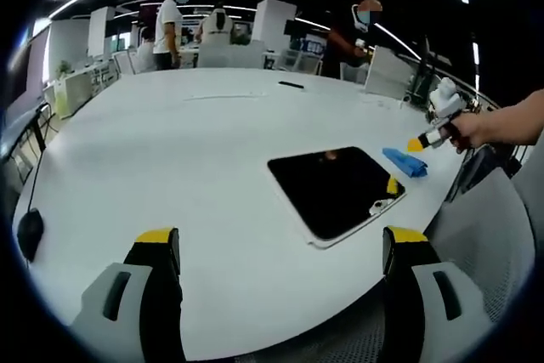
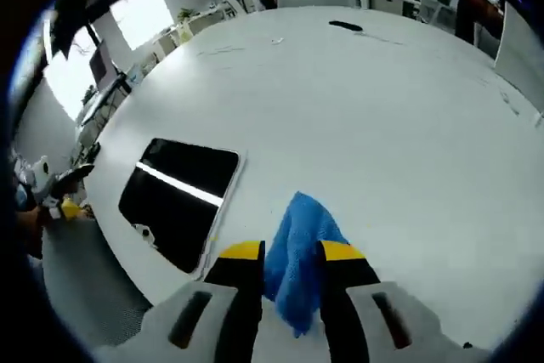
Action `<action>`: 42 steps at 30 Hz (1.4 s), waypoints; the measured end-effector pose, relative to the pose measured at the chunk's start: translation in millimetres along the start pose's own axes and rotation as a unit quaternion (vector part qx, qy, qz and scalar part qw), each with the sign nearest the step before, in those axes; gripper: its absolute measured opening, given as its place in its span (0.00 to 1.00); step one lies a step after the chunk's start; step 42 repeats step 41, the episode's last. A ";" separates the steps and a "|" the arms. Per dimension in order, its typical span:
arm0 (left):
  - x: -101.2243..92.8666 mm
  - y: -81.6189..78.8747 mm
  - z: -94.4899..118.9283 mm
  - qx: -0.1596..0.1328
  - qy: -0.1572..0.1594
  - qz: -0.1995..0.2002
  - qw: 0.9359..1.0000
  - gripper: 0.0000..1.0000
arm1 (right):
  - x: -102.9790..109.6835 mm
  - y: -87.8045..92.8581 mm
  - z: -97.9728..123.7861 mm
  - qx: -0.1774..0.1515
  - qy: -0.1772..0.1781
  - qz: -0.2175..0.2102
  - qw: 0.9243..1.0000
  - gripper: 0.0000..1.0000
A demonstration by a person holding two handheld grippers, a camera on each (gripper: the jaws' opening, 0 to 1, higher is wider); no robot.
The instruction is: Wipe the mirror surface with the cleaning cloth until all visible marks leave the cleaned area.
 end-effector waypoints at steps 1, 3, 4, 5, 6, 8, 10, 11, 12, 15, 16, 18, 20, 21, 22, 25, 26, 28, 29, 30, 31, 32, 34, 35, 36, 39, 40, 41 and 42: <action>-0.5 -0.6 0.1 -0.001 0.001 0.001 1.000 0.99 | 5.6 -12.0 4.8 -0.051 -0.031 0.025 0.998 0.39; -1.0 -1.6 0.1 -0.004 0.001 -0.001 1.000 0.99 | 2.2 -14.4 13.2 -0.078 -0.029 0.032 0.996 0.54; -1.2 -1.6 0.2 -0.004 0.001 0.000 1.000 0.99 | 5.2 -14.3 18.6 -0.089 -0.040 0.038 0.995 0.60; -1.6 -1.7 0.2 -0.004 0.002 0.002 1.000 0.99 | 8.0 -15.3 22.9 -0.108 -0.050 0.037 0.992 0.68; -2.0 -1.9 0.4 -0.004 0.002 0.003 1.000 0.99 | 6.2 -10.6 28.2 -0.119 -0.044 0.033 0.991 0.74; -2.2 -1.7 0.3 -0.004 0.001 0.000 1.000 0.99 | 5.2 3.2 35.6 -0.114 -0.040 0.035 0.992 0.82; -3.2 -1.5 0.4 -0.002 0.002 0.001 1.000 0.99 | 1.6 11.3 42.3 -0.126 -0.031 0.032 0.991 0.84; -3.1 -1.4 0.4 -0.001 0.002 -0.002 1.000 0.99 | -1.1 14.9 44.6 -0.127 -0.023 0.034 0.991 0.88; -2.6 -2.1 0.8 0.001 -0.003 0.000 1.000 0.99 | -3.5 20.4 47.8 -0.126 -0.015 0.035 0.991 0.91; -4.9 -8.7 2.0 -0.013 -0.003 0.003 1.000 0.99 | -8.7 39.1 52.9 -0.106 0.001 0.026 0.994 0.98; -6.1 -9.6 1.9 -0.015 0.000 0.002 1.000 0.99 | -9.0 43.4 53.9 -0.104 0.003 0.024 0.994 0.98; -7.8 -10.5 1.5 -0.015 0.005 -0.001 1.000 0.99 | -8.5 51.9 56.8 -0.095 -0.001 0.018 0.995 0.98; -8.8 -10.8 0.9 -0.011 0.011 -0.008 1.000 0.99 | -9.0 54.2 60.0 -0.096 -0.004 0.016 0.995 0.98; -10.7 -11.1 0.9 -0.007 0.019 -0.019 1.000 0.99 | -10.8 54.7 60.6 -0.098 -0.002 0.019 0.995 0.98; -9.8 -11.3 1.0 -0.004 0.018 -0.021 1.000 0.99 | -12.5 55.2 61.4 -0.099 -0.002 0.019 0.995 0.98; -2.3 -11.2 0.2 -0.003 0.011 -0.023 1.000 0.99 | -16.3 58.0 62.4 -0.103 -0.003 0.008 0.995 0.98; -1.8 -8.6 -0.4 -0.002 0.010 -0.021 1.000 0.99 | -17.3 60.0 62.2 -0.103 -0.003 0.008 0.995 0.98; -2.8 -1.2 -1.4 0.012 0.009 -0.020 1.000 0.99 | -16.9 61.0 62.8 -0.101 -0.003 0.009 0.995 0.98; -2.6 0.4 -2.3 0.014 0.010 -0.018 1.000 0.99 | -16.9 60.6 62.6 -0.102 -0.004 0.009 0.995 0.98; -2.0 -0.7 -2.3 0.011 0.011 -0.016 1.000 0.99 | -16.9 60.7 63.5 -0.102 -0.005 0.009 0.995 0.98; -1.0 -2.3 -2.4 0.008 0.010 -0.017 1.000 0.99 | -17.1 60.3 63.5 -0.103 -0.005 0.008 0.995 0.98; 0.0 -3.2 -2.6 0.003 0.008 -0.022 1.000 0.99 | -18.3 59.4 63.8 -0.107 -0.003 0.007 0.994 0.98; -3.0 -0.5 -2.3 0.011 0.015 -0.021 1.000 0.99 | -19.6 58.1 63.4 -0.109 -0.002 0.006 0.994 0.98; -3.0 0.0 -2.5 0.012 0.016 -0.022 1.000 0.99 | -20.0 57.4 62.8 -0.109 -0.002 0.006 0.994 0.98; -2.7 0.1 -2.7 0.013 0.016 -0.022 1.000 0.99 | -19.8 56.9 63.1 -0.109 -0.001 0.005 0.994 0.98; -2.5 -0.3 -2.9 0.011 0.016 -0.016 1.000 0.99 | -20.5 53.6 62.8 -0.114 0.000 0.006 0.993 0.98; -2.3 -0.3 -2.8 0.011 0.016 -0.017 1.000 0.99 | -21.0 53.8 62.3 -0.115 0.000 0.005 0.993 0.98; -2.1 -0.5 -2.7 0.010 0.015 -0.017 1.000 0.99 | -20.9 53.1 61.8 -0.115 -0.001 0.004 0.993 0.98; -2.1 -0.5 -2.7 0.010 0.015 -0.017 1.000 0.99 | -20.9 53.1 61.8 -0.115 -0.001 0.004 0.993 0.98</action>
Point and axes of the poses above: the point that each gripper's makers call its tool centre point, and the gripper's own axes: z roughly backward along the fingers, x roughly to its left, y roughly out of its underside, the point moved 2 cm from there along z, roughly backward along the fingers, and after that the axes turned 10 degrees about -x, right-handed, at the moved point
